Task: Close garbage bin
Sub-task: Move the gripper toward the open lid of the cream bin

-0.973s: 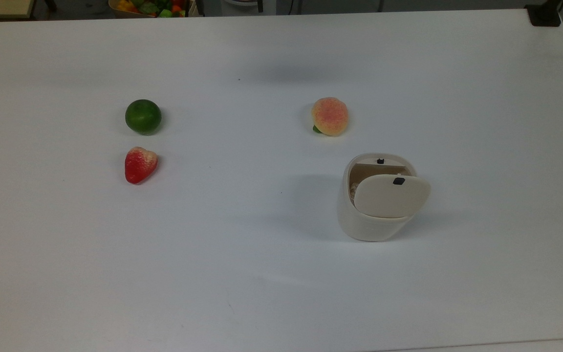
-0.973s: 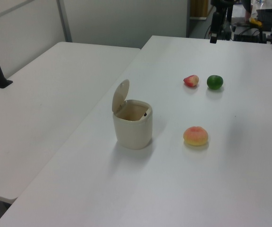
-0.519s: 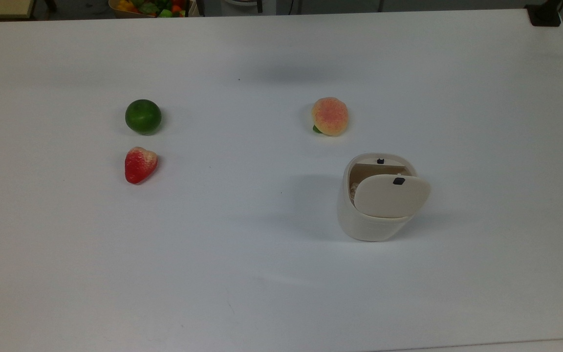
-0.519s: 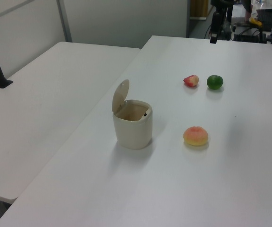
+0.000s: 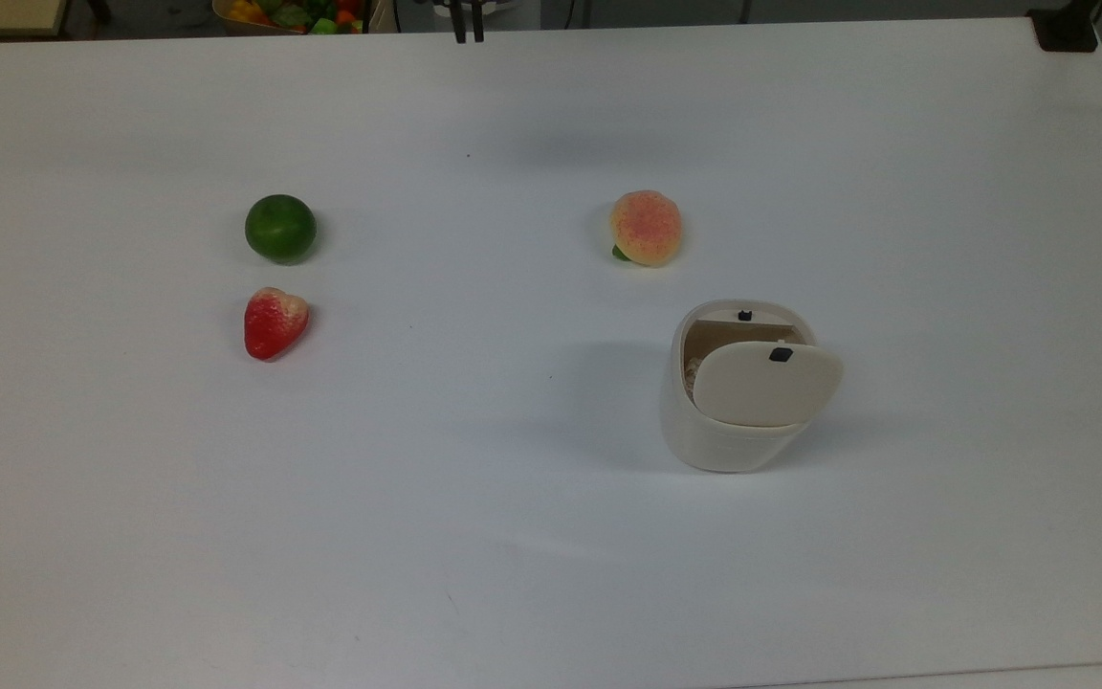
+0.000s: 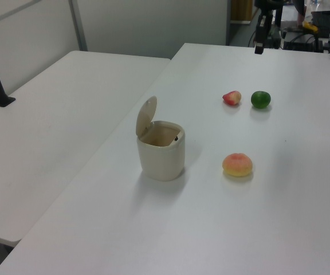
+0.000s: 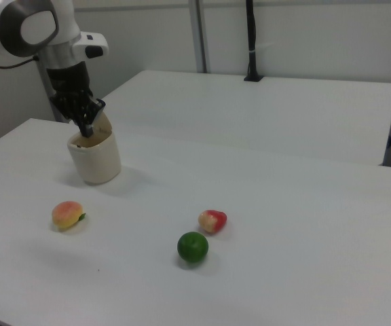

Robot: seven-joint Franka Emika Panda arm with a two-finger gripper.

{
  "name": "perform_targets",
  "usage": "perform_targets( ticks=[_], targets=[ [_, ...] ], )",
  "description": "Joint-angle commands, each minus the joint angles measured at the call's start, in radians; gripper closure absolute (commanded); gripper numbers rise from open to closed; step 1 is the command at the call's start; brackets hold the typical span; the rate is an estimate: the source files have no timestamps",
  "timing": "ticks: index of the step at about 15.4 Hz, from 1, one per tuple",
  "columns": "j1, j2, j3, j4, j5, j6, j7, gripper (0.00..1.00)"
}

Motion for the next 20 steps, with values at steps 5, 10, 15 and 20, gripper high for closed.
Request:
perform_targets(
  ticks=[5, 10, 15, 20],
  targets=[
    [0.037, 0.033, -0.005, -0.006, 0.043, 0.094, -0.027, 1.00],
    [0.058, 0.048, 0.003, -0.006, 0.069, 0.234, -0.016, 1.00],
    [0.078, 0.088, 0.053, 0.005, 0.072, 0.464, 0.082, 1.00],
    [0.166, 0.209, 0.052, 0.090, 0.066, 0.595, 0.163, 1.00]
  ],
)
